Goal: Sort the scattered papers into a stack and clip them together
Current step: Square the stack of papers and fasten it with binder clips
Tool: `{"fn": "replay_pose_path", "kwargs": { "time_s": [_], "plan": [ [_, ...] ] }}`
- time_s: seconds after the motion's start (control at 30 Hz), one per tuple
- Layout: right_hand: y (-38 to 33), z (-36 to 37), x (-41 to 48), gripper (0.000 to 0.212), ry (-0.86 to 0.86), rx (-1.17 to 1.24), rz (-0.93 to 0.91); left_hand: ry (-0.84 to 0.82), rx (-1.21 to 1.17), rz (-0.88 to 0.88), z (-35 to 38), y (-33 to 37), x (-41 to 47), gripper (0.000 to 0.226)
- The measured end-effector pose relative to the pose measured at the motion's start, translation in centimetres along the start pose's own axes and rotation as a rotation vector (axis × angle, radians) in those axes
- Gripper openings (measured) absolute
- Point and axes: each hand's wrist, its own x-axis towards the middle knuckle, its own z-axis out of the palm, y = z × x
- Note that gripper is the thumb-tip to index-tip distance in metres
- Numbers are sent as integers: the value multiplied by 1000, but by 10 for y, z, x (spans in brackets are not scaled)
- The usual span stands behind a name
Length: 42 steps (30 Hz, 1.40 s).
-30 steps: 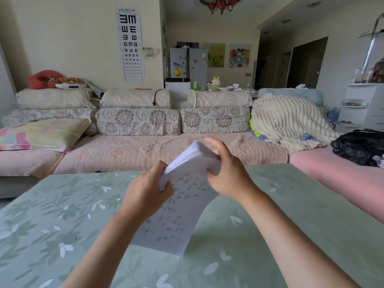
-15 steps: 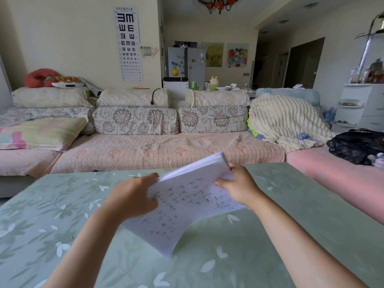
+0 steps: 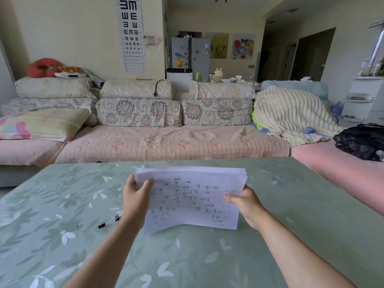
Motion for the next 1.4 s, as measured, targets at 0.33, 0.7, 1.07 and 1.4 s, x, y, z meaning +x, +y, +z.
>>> {"fn": "replay_pose_path", "kwargs": {
  "time_s": [0.33,0.7,1.07,1.4],
  "plan": [
    [-11,14,-2,35,174,-55,-70,161,-63,-39,13,8,8,19],
    [-10,18,-3,31,197,-75,-46,101,-29,65,5,8,17,11],
    [-11,21,-2,22,222,-121,-53,-180,1172,989,68,37,-4,44],
    [-19,18,0,31,201,-108,-193,-516,1446,1115,145,20,-27,37]
  ]
}}
